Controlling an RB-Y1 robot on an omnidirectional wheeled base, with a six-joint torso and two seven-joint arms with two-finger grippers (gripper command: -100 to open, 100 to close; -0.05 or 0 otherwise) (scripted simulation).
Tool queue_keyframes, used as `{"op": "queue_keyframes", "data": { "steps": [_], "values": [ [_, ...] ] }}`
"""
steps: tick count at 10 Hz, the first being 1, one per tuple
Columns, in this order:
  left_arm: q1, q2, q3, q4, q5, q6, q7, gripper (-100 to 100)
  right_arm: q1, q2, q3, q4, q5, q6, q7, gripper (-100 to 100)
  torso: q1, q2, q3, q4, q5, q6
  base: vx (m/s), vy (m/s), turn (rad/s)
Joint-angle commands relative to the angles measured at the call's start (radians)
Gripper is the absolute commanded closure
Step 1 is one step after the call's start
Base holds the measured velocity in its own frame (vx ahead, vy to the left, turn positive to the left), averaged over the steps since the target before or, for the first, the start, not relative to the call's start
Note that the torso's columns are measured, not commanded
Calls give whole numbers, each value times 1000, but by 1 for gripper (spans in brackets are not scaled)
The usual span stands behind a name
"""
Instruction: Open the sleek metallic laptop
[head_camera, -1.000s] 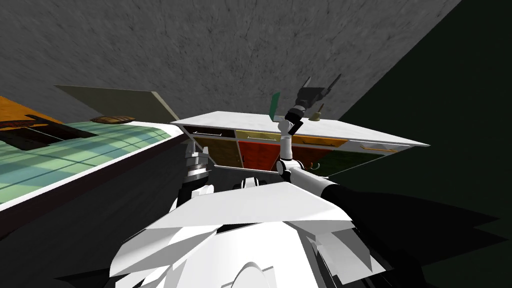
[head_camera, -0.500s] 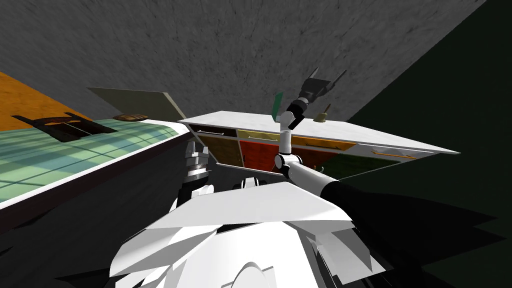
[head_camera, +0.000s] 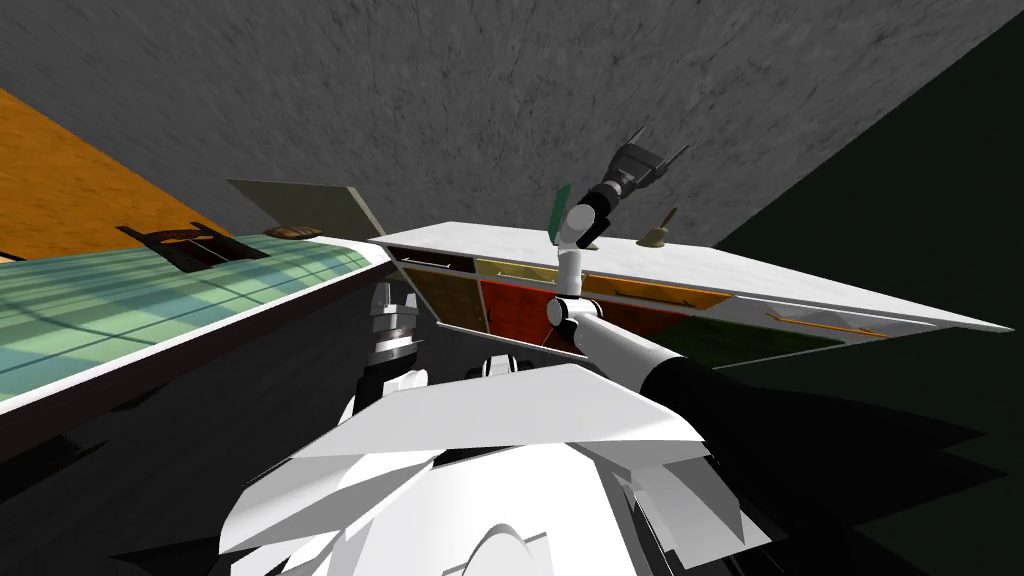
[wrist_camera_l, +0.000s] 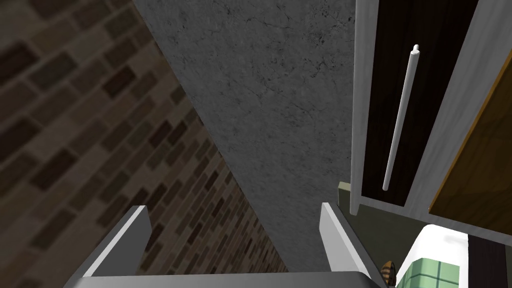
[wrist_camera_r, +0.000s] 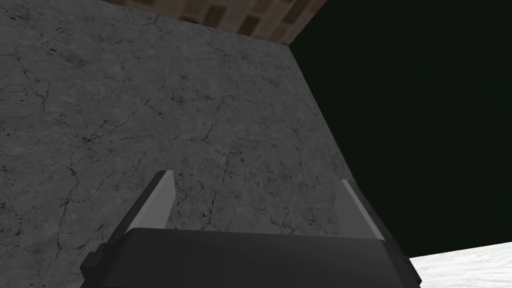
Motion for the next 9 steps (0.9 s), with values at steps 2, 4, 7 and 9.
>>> {"op": "queue_keyframes", "data": {
  "steps": [2,4,7,9],
  "values": [
    [0,0,0,0,0,0,0,0,-102,13,-50,91,-108,-35,-7,-100,0,0,0,0,0,0,-5,-64,128],
    [0,0,0,0,0,0,0,0,-148,21,-74,132,-168,-49,-8,-100,-1,1,0,0,0,0,-10,-68,136],
    [0,0,0,0,0,0,0,0,-189,30,-98,172,-248,-62,-8,-100,-2,0,0,0,0,-1,2,-78,113],
    [0,0,0,0,0,0,0,0,-226,38,-121,211,-302,-74,-9,-100,-2,0,0,0,0,-1,-1,-89,121]
  ]
}}
